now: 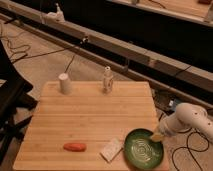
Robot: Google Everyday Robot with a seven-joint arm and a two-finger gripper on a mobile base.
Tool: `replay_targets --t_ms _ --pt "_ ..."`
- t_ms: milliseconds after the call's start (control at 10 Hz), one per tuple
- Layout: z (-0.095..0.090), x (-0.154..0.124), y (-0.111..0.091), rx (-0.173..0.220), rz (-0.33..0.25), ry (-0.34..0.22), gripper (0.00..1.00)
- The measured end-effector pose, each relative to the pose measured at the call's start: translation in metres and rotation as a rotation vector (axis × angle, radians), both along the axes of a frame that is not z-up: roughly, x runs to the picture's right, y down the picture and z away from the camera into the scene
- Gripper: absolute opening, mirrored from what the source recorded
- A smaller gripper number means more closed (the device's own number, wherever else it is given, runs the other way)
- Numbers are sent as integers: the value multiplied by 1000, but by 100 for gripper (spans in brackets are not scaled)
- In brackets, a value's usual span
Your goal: Pick up the ceramic bowl
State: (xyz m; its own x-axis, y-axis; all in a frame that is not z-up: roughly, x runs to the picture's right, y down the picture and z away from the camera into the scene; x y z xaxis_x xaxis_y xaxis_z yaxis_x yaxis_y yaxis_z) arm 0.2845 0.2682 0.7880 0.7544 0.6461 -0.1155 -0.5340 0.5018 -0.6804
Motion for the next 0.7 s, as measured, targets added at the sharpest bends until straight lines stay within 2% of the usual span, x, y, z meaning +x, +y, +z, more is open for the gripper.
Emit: replay_targets --t_ms 200,500,700 --pt "2 5 -8 5 28 20 0" --pt "5 10 -38 22 149 48 0" --pt "8 11 -57 36 209 56 0"
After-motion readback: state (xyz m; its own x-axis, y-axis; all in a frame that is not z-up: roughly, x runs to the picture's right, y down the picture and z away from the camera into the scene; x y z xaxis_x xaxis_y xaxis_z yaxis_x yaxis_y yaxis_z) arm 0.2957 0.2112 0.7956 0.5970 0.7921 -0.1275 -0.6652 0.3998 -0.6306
